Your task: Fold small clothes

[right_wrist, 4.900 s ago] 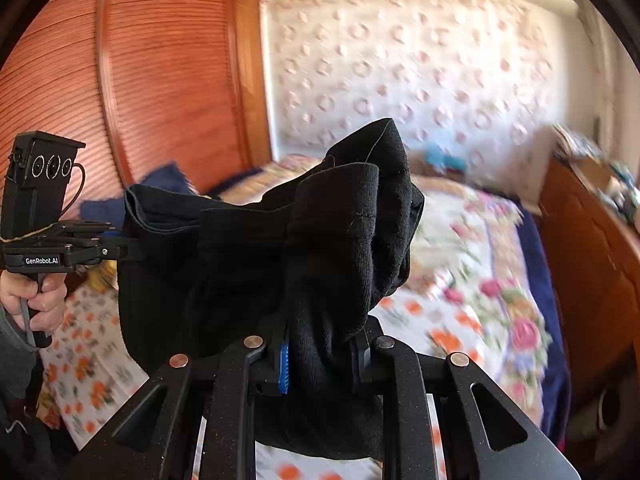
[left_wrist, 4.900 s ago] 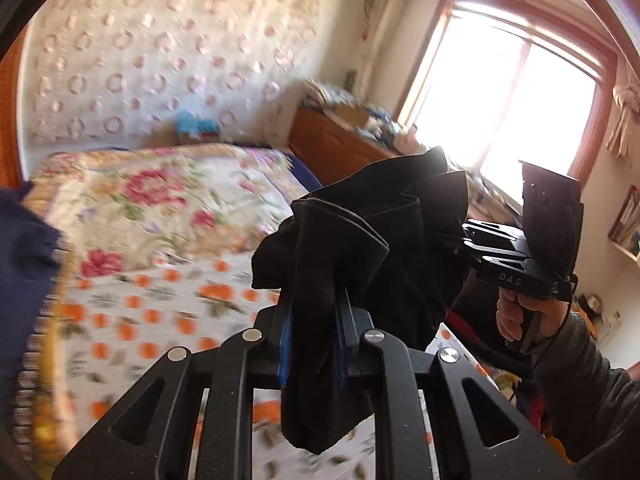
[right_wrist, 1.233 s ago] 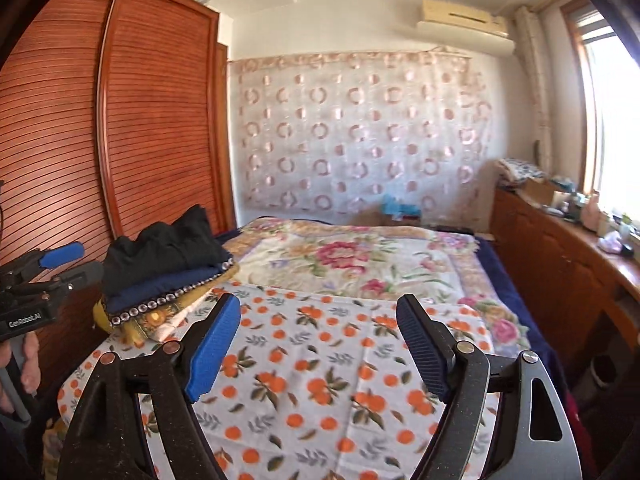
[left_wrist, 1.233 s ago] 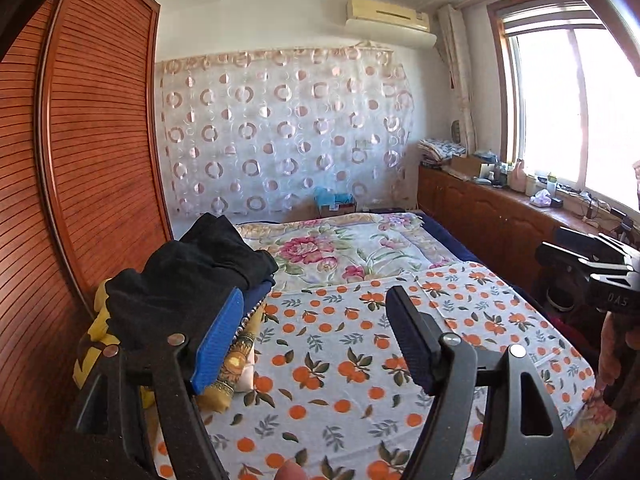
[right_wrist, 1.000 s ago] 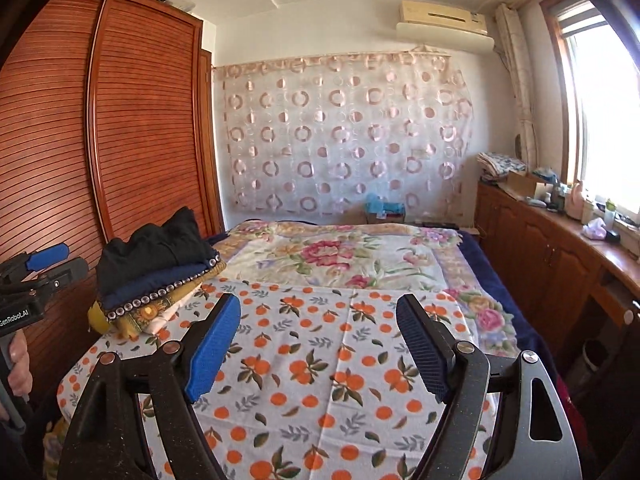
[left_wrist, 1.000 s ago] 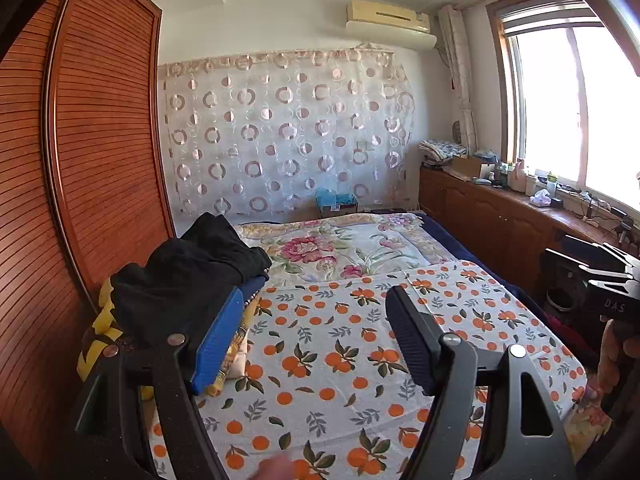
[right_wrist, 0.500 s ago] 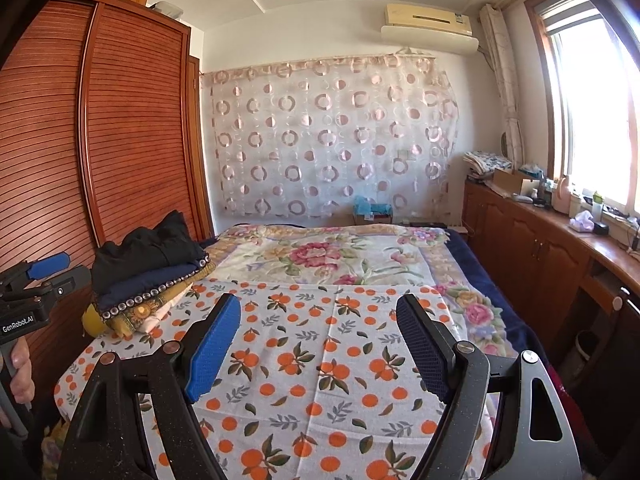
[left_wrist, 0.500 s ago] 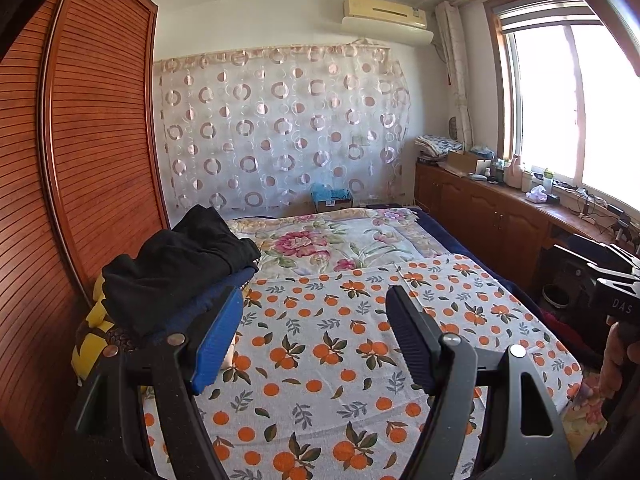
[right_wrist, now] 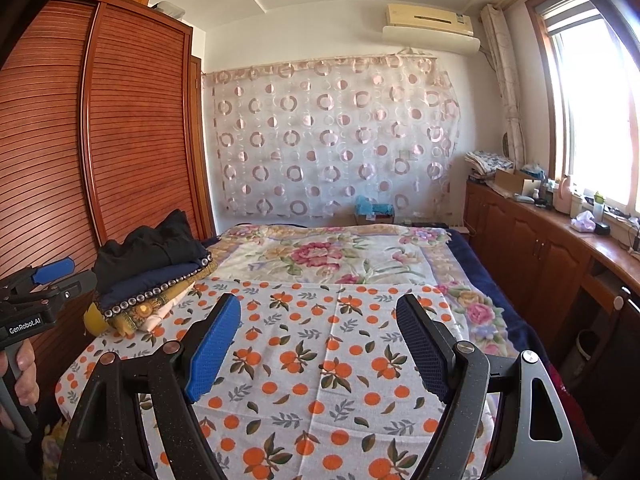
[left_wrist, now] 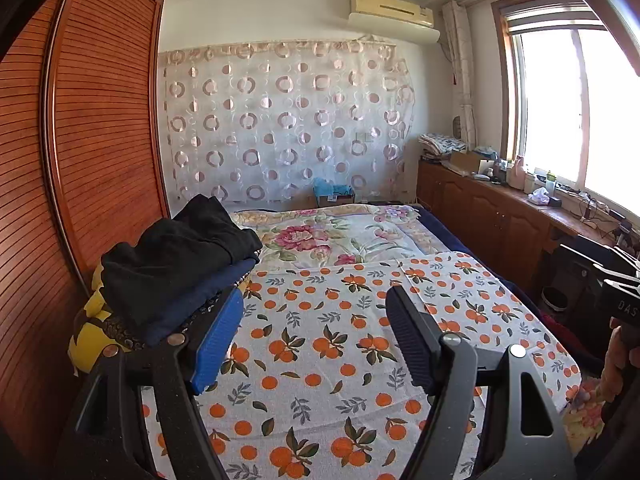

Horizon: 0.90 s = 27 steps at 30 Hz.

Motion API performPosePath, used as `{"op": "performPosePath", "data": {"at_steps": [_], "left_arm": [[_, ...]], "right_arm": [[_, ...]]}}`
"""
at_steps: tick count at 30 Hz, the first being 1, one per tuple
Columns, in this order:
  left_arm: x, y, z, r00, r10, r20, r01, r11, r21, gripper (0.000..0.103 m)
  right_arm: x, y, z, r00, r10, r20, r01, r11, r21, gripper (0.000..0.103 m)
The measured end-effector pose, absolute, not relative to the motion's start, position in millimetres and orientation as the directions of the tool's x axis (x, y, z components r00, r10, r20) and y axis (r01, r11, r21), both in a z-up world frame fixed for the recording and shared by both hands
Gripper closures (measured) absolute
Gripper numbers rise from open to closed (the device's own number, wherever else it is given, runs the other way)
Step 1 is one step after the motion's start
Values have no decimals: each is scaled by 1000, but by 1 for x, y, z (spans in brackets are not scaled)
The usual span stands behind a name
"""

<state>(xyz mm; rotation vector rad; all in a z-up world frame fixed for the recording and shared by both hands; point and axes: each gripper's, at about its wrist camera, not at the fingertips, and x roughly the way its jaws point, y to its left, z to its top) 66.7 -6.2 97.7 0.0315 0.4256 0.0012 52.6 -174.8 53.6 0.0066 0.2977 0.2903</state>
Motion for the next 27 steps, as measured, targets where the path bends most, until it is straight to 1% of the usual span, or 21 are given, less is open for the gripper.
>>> {"op": "performPosePath", "data": {"at_steps": [27], "left_arm": [[65, -9, 95, 912, 11, -409, 2, 1000, 31, 28]], "right_arm": [[61, -192, 48, 915, 297, -273, -296, 954, 45, 21]]}}
